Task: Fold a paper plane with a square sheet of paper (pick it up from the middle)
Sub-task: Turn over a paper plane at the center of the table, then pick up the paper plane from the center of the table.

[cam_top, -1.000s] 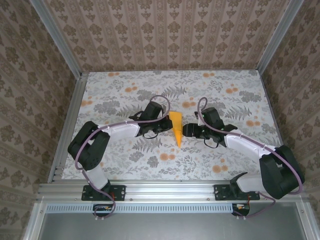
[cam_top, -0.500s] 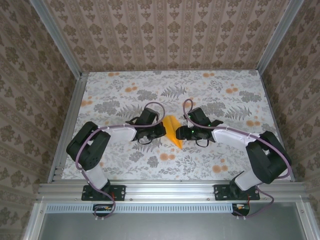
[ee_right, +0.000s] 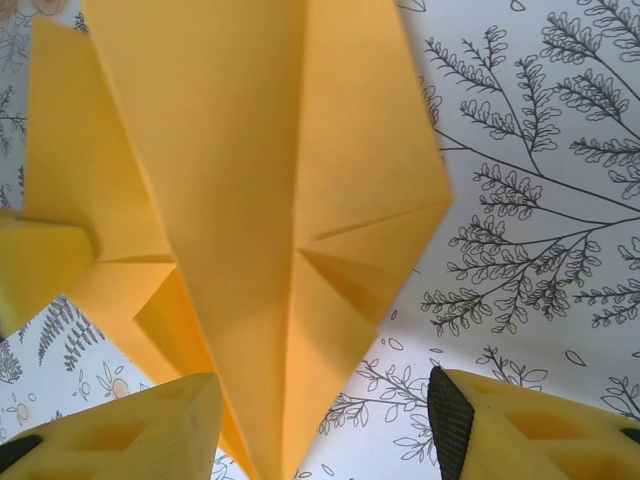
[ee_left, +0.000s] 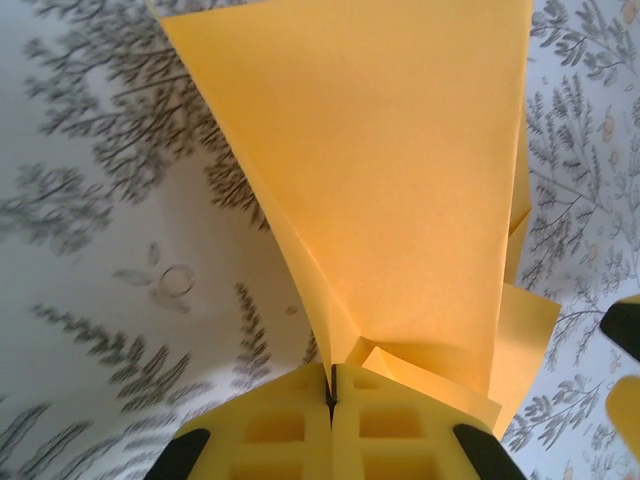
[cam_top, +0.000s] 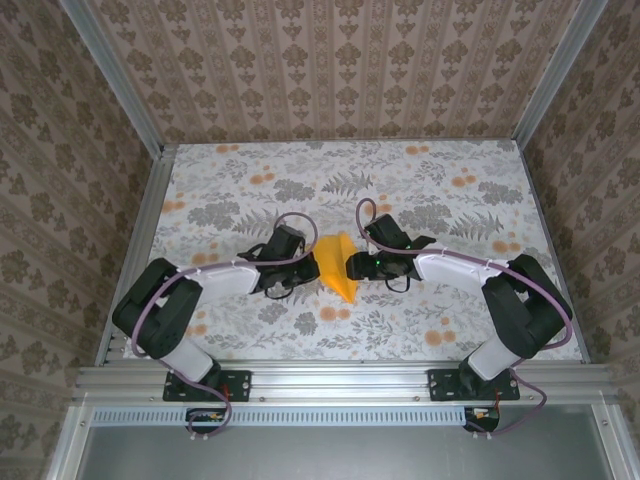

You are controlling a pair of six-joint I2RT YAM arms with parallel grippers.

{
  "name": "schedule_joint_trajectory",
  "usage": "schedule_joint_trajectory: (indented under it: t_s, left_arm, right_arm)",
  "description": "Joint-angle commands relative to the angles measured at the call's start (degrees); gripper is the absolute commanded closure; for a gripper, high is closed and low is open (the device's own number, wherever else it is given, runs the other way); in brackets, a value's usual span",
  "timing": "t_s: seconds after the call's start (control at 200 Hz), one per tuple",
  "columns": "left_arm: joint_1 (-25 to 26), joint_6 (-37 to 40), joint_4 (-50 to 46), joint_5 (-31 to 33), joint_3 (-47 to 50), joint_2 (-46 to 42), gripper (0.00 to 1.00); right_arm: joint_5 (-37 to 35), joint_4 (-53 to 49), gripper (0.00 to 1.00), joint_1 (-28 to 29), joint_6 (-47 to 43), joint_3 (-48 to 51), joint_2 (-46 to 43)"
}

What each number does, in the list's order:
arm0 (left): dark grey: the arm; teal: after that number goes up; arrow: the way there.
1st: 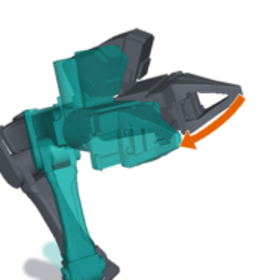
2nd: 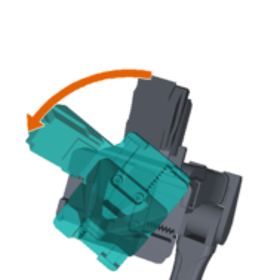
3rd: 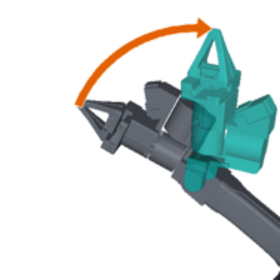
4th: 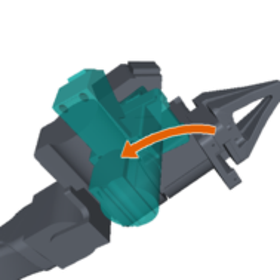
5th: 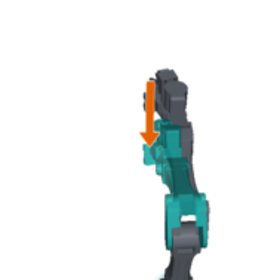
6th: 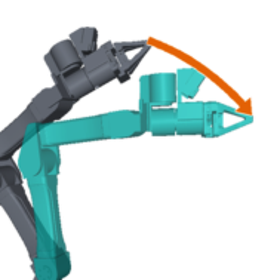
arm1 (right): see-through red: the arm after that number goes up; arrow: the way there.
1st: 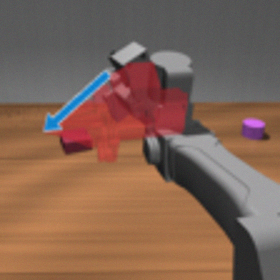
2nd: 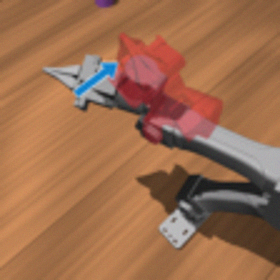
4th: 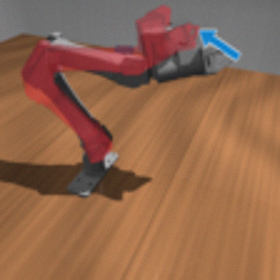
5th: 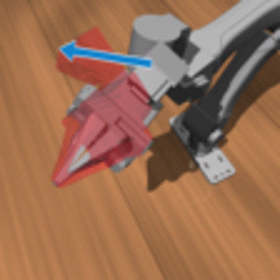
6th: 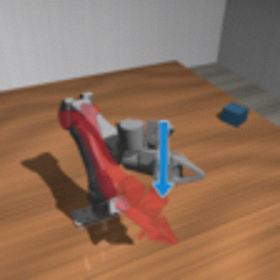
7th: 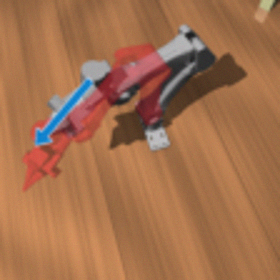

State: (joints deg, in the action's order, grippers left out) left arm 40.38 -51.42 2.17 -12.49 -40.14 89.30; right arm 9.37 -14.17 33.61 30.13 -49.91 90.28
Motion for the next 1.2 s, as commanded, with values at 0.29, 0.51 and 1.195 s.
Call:
schedule_joint_trajectory:
  t_s: [0.29, 0.51, 1.195]
  left_arm:
    - [-1.0, -0.7, -2.7, 1.6, 1.7, -3.9, 1.00]
    - [-0.9, -0.6, -3.2, 1.2, 0.8, -2.3, 1.00]
    - [-1.1, -0.5, -3.5, 1.0, 0.4, -1.6, 1.00]
  right_arm:
    - [3.9, -0.2, 0.41, 1.5, 0.7, -3.3, 2.9]
    - [4.9, 0.1, 0.32, 2.5, 1.0, -3.7, 5.0]
    - [13.8, 2.7, 0.37, 5.0, -0.9, -6.6, 9.5]
